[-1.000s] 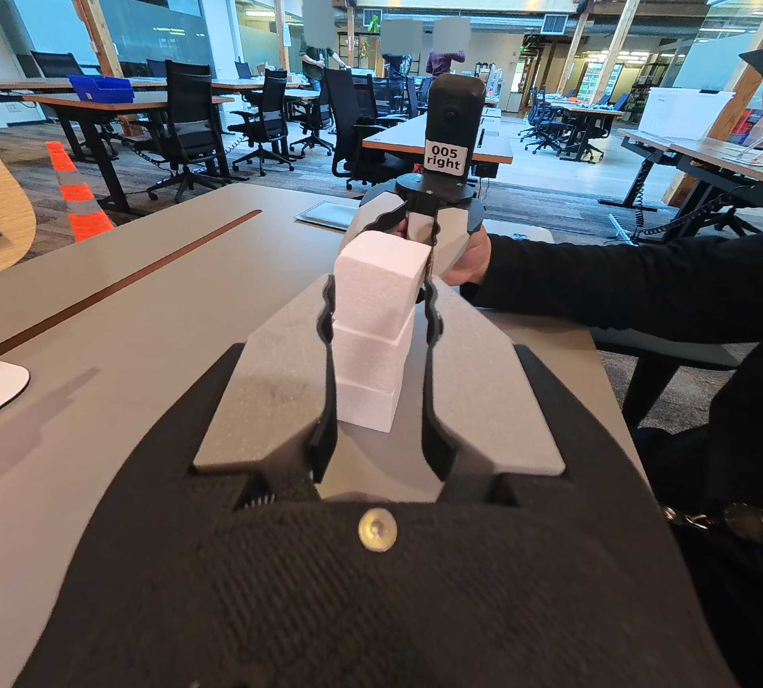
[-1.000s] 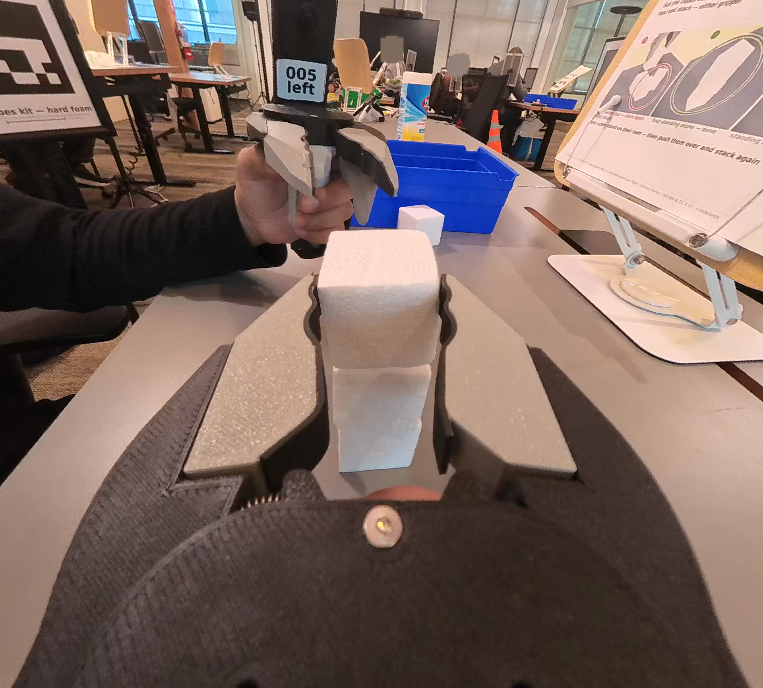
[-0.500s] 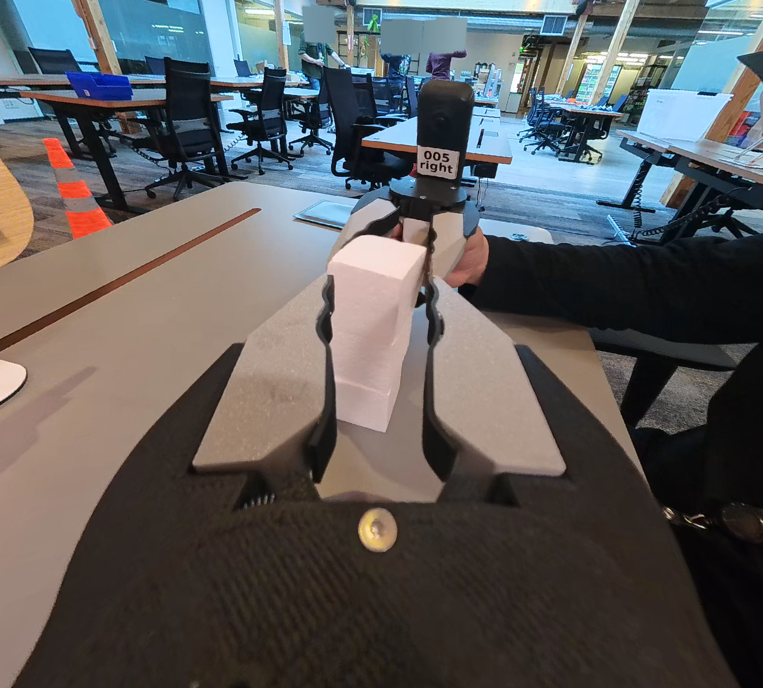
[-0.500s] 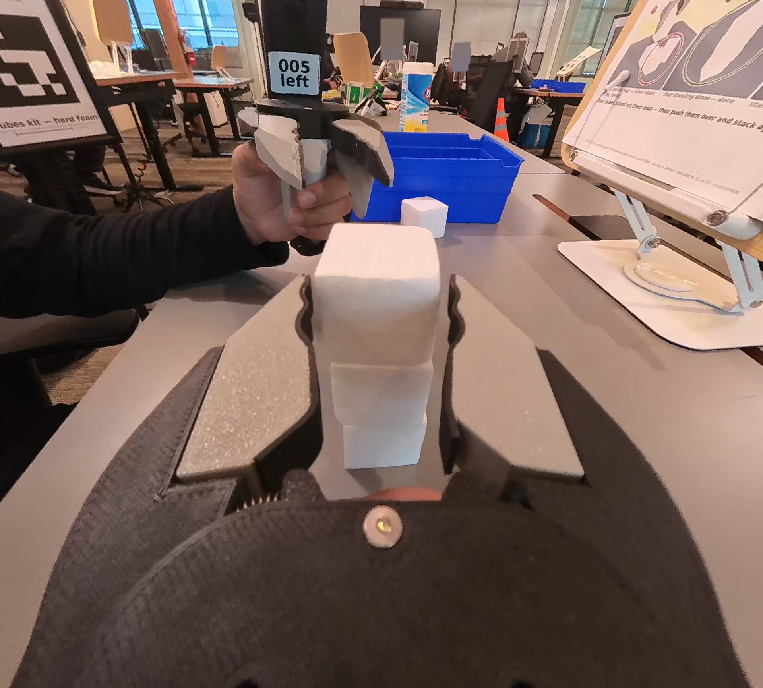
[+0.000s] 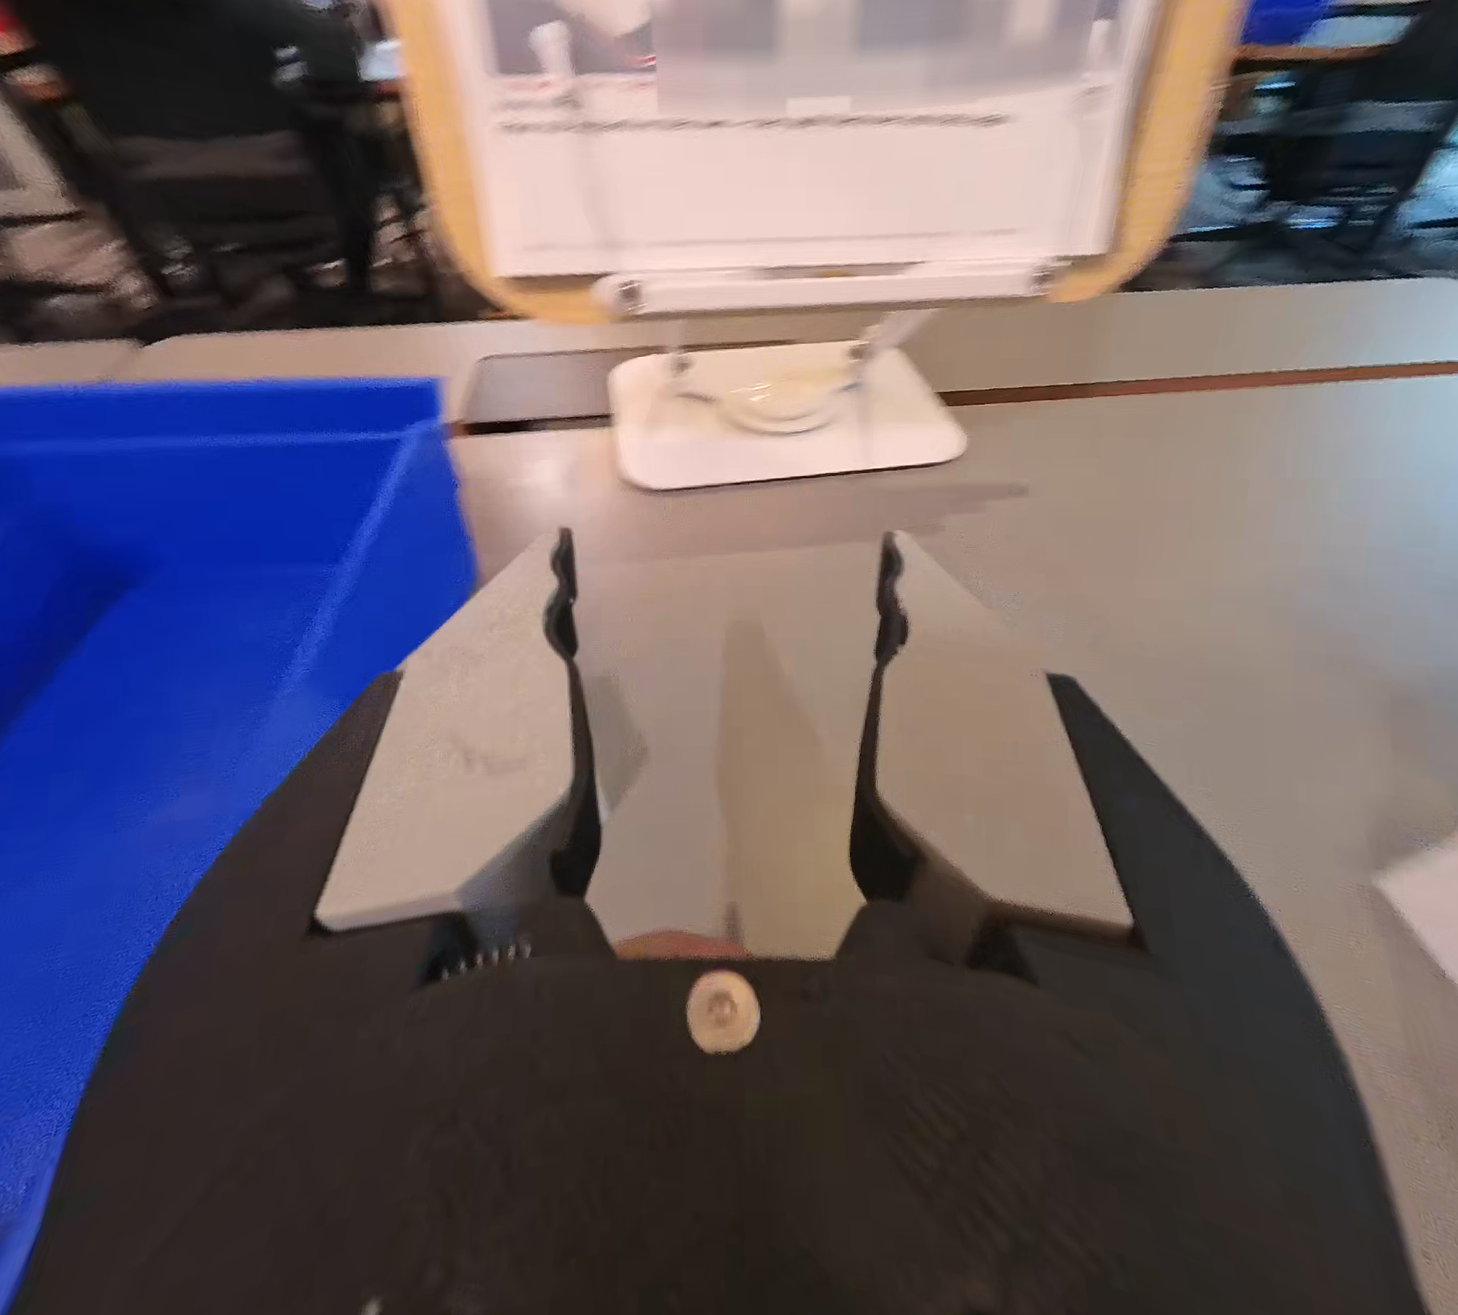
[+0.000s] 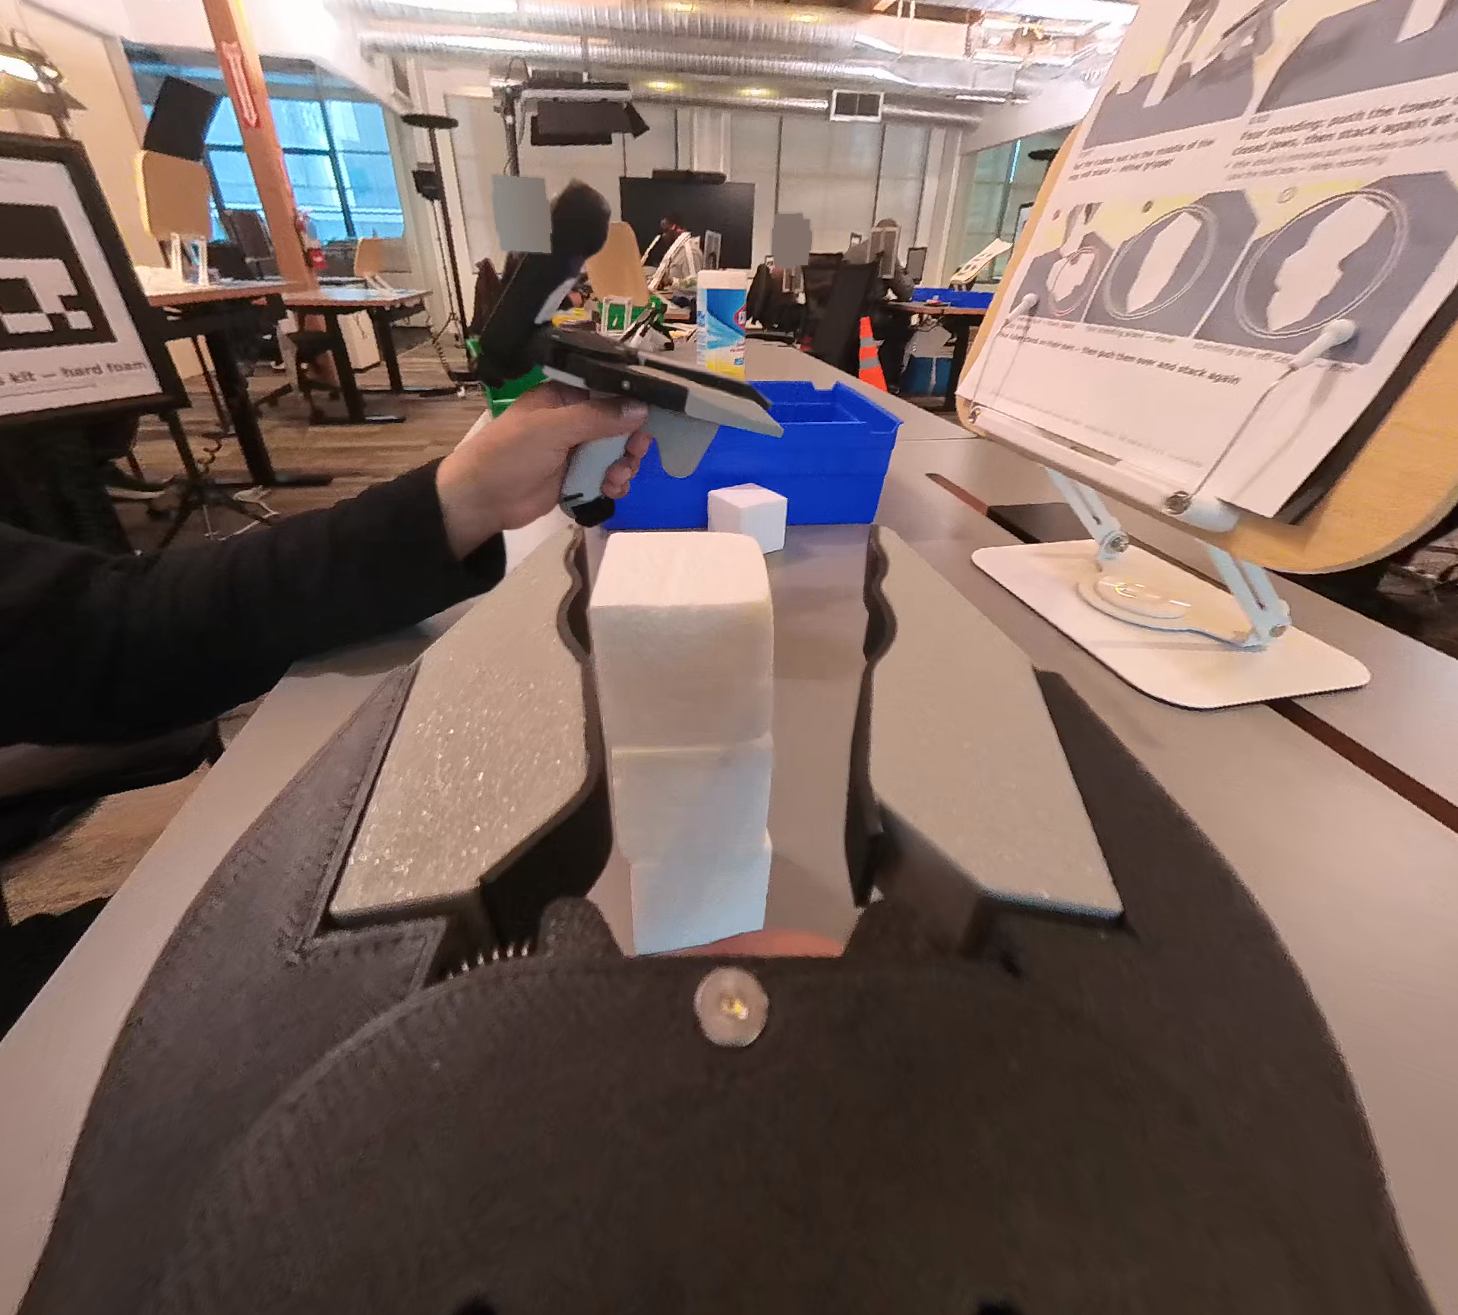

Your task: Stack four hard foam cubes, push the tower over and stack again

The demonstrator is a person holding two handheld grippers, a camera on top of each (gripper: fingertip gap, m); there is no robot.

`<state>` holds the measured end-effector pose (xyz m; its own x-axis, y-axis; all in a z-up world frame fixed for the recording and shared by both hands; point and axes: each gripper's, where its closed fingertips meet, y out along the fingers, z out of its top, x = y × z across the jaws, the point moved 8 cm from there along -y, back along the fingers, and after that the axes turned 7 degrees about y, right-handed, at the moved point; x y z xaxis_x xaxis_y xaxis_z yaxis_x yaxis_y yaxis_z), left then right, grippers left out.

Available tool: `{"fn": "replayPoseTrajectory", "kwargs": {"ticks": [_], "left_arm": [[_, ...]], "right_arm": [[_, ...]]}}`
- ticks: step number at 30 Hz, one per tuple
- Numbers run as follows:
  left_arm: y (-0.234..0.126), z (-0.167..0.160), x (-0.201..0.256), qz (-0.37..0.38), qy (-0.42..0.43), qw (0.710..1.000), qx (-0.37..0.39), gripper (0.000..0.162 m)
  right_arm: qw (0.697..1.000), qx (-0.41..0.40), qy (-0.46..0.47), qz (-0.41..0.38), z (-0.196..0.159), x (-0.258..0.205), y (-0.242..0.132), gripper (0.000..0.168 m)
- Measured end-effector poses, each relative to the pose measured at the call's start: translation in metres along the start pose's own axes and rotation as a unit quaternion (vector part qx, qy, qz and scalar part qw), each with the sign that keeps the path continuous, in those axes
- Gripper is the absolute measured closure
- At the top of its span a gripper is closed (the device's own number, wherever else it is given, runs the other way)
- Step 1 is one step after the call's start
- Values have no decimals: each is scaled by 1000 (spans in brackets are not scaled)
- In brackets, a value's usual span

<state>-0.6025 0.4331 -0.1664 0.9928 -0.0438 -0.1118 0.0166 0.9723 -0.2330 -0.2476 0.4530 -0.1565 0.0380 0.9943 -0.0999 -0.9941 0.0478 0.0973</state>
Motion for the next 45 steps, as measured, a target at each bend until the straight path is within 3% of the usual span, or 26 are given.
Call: {"fn": "replayPoseTrajectory", "kwargs": {"ticks": [3,12,17,19,23,27,30,33,38,41,45], "left_arm": [[3,-13,-24,61,-17,997,-38,83],[27,-60,-49,108,-43,978,-170,81],[39,-84,-53,113,-35,966,-230,85],[43,-93,-54,108,-34,960,-255,93],[45,-94,-53,80,-34,961,-261,94],[41,-70,-28,-15,-3,982,-188,95],[28,-34,9,-188,-19,980,-60,95],[3,-5,45,-351,-1,935,50,95],[-44,10,96,-518,99,841,123,95],[-61,6,123,-575,152,795,120,95],[-71,0,146,-585,215,774,113,95]], "right_arm": [[1000,2,1,-4,0,0,-1,101],[1000,3,-6,1,2,-6,-2,103],[1000,11,-7,4,6,-8,-5,103],[1000,14,-8,5,7,-10,-6,104],[1000,14,-11,7,7,-12,-6,105],[1000,12,-13,9,7,-13,-7,107],[1000,14,-15,9,9,-13,-9,108],[1000,18,-9,15,11,-14,-11,109],[999,16,-3,47,17,-26,-10,110],[997,9,-9,78,19,-40,-5,110],[992,-17,-32,118,16,-63,6,110]]}}
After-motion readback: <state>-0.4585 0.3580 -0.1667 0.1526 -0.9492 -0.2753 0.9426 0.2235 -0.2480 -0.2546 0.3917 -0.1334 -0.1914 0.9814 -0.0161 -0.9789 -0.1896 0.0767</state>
